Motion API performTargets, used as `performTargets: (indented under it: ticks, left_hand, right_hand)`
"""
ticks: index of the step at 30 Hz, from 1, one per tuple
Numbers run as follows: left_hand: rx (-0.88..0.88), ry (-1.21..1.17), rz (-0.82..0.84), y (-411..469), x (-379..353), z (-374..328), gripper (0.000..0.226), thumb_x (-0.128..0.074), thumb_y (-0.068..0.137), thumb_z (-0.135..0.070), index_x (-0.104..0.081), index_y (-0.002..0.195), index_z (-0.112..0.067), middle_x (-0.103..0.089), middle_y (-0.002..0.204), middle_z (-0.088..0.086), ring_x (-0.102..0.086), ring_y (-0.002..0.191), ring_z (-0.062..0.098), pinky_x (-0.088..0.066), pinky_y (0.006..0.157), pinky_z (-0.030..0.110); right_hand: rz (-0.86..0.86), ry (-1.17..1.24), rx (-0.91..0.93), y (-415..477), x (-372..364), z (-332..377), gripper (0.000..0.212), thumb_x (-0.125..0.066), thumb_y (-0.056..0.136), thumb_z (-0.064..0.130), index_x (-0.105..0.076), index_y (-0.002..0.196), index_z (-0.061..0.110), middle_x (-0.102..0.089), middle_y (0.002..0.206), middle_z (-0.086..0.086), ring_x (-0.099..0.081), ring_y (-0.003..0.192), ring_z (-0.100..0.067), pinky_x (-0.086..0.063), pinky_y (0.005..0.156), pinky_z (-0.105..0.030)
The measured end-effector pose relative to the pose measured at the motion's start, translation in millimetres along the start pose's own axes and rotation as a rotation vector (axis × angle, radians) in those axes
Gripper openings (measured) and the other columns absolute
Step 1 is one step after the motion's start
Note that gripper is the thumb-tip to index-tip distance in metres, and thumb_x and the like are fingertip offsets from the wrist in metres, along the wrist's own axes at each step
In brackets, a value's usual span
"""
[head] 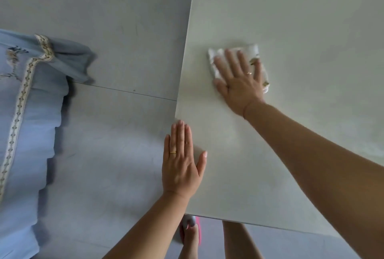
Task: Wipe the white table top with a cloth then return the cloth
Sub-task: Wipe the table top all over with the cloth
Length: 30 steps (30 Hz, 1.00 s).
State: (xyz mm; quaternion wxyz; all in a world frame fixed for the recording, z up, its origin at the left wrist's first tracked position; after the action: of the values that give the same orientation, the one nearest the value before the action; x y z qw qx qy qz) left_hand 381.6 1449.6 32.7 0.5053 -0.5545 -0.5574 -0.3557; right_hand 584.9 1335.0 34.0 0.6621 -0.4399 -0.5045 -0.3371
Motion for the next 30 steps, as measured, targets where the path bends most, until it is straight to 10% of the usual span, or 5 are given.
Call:
performTargets:
  ticks: [3,9,15,21,30]
  left_hand:
    - [0.006,0.0,-0.003,0.3,0.0,-0.8,0.072,-0.032,0.095,-0.047,-0.021,0.149,0.0,-0.016,0.158,0.015,-0.012,0.147,0.027,-0.015,0.119,0.041]
    - [0.001,0.028,0.003,0.8,0.5,-0.8,0.071,-0.03,0.096,-0.047,-0.022,0.148,0.0,-0.019,0.157,0.016,-0.016,0.146,0.03,-0.018,0.117,0.043]
    - [-0.002,0.017,0.007,1.0,0.4,-0.6,0.071,-0.031,0.096,-0.047,-0.023,0.147,0.001,-0.019,0.157,0.017,-0.015,0.146,0.03,-0.019,0.116,0.045]
    - [-0.02,-0.003,0.025,9.9,9.7,-4.2,0.073,-0.037,0.093,-0.046,-0.024,0.148,-0.001,-0.019,0.157,0.016,-0.02,0.145,0.03,-0.011,0.119,0.044]
    - [-0.096,0.004,-0.014,123.7,23.5,-29.4,0.068,-0.036,0.095,-0.046,-0.031,0.145,0.001,-0.028,0.154,0.017,-0.023,0.144,0.03,-0.018,0.118,0.045]
  right_hand:
    - [-0.015,0.085,-0.149,-3.3,0.0,34.0,0.056,-0.02,0.097,0.046,-0.003,0.149,0.037,0.003,0.16,0.005,0.008,0.146,-0.025,0.014,0.109,-0.058]
    - [0.085,-0.118,0.519,-24.3,-6.4,79.1,0.053,-0.011,0.098,0.047,-0.002,0.149,0.037,0.001,0.16,0.006,0.004,0.147,-0.024,0.014,0.111,-0.054]
    - [-0.003,0.034,-0.05,49.1,11.1,24.5,0.054,-0.011,0.098,0.046,0.002,0.149,0.035,0.006,0.16,0.006,0.01,0.146,-0.024,0.016,0.109,-0.056]
    - [0.117,-0.126,0.617,2.5,-1.6,88.6,0.058,-0.006,0.094,0.048,-0.01,0.15,0.034,-0.003,0.16,0.005,0.004,0.147,-0.025,0.014,0.111,-0.055]
    - [-0.022,0.002,0.018,89.6,21.7,29.4,0.055,-0.01,0.097,0.047,0.001,0.15,0.034,0.007,0.159,0.006,0.011,0.146,-0.025,0.02,0.108,-0.055]
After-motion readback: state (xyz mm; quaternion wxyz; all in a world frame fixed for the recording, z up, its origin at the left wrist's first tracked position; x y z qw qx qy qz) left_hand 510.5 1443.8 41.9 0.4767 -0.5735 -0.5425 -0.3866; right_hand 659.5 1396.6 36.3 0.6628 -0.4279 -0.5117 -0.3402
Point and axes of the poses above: each hand's wrist, its own y-axis towards the middle knuckle, its own x-axis out of the back of the hand, z = x × y, the point moved 6 cm from there along y, towards the middle knuckle
